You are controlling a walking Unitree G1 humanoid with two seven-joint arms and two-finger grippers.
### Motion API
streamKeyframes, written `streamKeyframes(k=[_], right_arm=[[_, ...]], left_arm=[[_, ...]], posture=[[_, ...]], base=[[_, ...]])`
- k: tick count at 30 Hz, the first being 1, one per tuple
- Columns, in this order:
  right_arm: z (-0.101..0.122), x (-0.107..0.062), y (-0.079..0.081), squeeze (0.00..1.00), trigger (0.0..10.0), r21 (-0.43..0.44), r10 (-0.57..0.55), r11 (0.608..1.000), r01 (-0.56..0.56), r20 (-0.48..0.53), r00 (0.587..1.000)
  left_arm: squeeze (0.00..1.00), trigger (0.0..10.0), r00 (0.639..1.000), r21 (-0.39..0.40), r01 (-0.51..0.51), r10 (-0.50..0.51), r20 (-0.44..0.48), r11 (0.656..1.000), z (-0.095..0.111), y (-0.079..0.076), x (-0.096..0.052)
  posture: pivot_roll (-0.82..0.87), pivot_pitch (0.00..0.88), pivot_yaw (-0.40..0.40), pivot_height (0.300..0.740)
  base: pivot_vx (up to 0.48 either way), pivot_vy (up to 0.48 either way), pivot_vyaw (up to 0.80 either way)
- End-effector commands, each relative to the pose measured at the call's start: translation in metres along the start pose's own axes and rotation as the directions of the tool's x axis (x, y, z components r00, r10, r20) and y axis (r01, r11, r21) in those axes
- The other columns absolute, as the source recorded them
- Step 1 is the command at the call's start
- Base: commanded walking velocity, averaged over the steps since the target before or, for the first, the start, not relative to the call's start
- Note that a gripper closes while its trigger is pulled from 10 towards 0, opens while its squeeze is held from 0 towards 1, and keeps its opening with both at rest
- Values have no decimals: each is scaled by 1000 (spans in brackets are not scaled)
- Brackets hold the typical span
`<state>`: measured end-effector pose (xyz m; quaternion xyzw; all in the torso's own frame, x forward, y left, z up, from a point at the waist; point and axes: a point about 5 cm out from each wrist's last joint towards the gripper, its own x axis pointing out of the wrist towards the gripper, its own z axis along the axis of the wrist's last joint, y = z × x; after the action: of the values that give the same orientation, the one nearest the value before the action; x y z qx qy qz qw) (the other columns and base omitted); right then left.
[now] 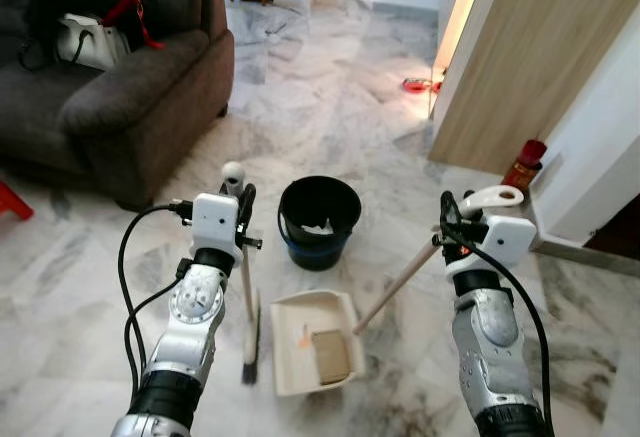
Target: Sweep floor
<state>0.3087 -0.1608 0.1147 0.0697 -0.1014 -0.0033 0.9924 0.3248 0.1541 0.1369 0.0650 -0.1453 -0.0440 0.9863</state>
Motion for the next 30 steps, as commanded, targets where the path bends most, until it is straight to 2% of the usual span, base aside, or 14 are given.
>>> streamKeyframes(k=[1,11,13,20,26,30], right_arm=[[17,5,-1,0,10000,38,-13,999,10,77,997],[51,17,0,0,10000,63,-53,997,40,208,977],[69,21,2,0,10000,78,-69,996,50,275,959],[110,27,11,0,10000,108,-68,994,27,399,915],[137,27,15,0,10000,120,-68,993,12,471,880],[146,27,18,0,10000,125,-62,992,0,495,867]], left_arm=[[0,10000,998,20,7,-8,63,1000,14,-2,7],[0,10000,998,18,2,-4,66,1000,14,-1,7],[0,10000,998,19,0,-1,64,1000,14,0,6],[0,10000,998,21,-3,2,62,1000,13,-1,7],[0,10000,998,19,-4,3,64,1000,14,0,7],[0,10000,998,19,-6,4,65,1000,14,0,7]], posture=[[150,69,-76,740],[151,75,-77,740],[149,76,-78,740],[148,77,-77,740],[148,79,-77,740],[148,78,-78,740]], base=[[262,0,0],[264,0,0],[266,0,0],[265,0,0],[266,0,0],[266,0,0]])
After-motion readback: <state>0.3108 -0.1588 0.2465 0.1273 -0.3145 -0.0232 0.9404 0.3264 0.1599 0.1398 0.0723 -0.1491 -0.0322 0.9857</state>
